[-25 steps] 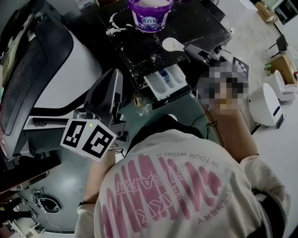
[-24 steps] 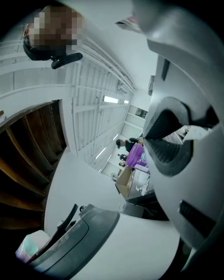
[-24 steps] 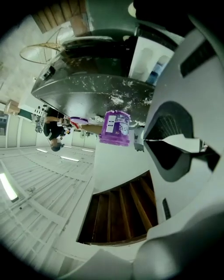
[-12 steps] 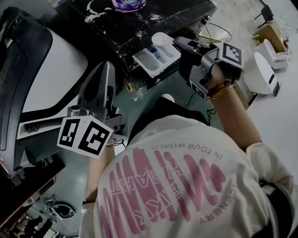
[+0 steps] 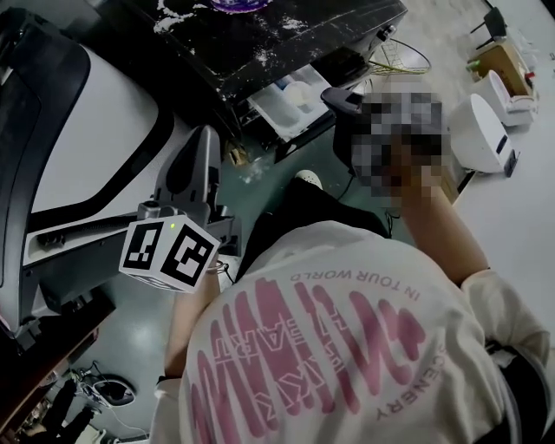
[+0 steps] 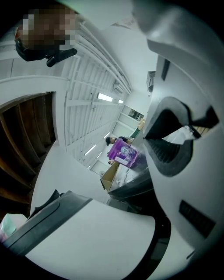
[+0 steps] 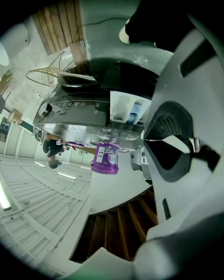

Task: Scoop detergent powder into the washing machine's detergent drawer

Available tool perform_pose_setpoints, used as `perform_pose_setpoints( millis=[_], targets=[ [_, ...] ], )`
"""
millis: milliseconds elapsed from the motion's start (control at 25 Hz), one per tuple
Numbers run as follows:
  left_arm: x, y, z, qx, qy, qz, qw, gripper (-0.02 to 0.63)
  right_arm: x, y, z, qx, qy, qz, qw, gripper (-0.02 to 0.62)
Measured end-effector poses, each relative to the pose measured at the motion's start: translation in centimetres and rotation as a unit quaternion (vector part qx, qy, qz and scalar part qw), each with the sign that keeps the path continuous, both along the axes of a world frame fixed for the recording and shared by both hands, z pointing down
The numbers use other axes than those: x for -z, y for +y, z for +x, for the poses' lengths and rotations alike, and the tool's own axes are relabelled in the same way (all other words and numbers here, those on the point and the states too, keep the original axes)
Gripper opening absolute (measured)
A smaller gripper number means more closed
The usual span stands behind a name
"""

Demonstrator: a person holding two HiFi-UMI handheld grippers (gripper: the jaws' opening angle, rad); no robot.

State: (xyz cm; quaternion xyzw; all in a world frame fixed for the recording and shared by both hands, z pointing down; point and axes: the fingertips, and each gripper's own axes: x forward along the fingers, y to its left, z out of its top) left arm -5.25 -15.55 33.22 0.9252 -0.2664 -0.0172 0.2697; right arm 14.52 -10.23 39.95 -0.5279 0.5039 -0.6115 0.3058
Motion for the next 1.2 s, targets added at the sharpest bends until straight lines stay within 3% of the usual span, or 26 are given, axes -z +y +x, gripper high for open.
perform_pose_setpoints(
  millis=[360, 840, 1200],
  targets=[
    [-1.5, 0.2, 1.2, -0.011, 0.008, -0.02, 0.9997, 0.003, -1.0, -0.5, -0.9, 0.053, 0.097, -0.021, 0.994, 0.003],
    [-1.9, -0.6, 0.6, -0.009, 0.015, -0.028, 0.9995, 0.003, -1.7, -1.2, -1.4, 0.101, 0.234, -0.045, 0.966, 0.003],
    [-2.0, -1.0, 0.1, -0.006, 0.022, -0.029, 0.9993, 0.003, -2.5, -1.5, -2.2, 0.158, 0.335, -0.066, 0.927, 0.003]
  ],
)
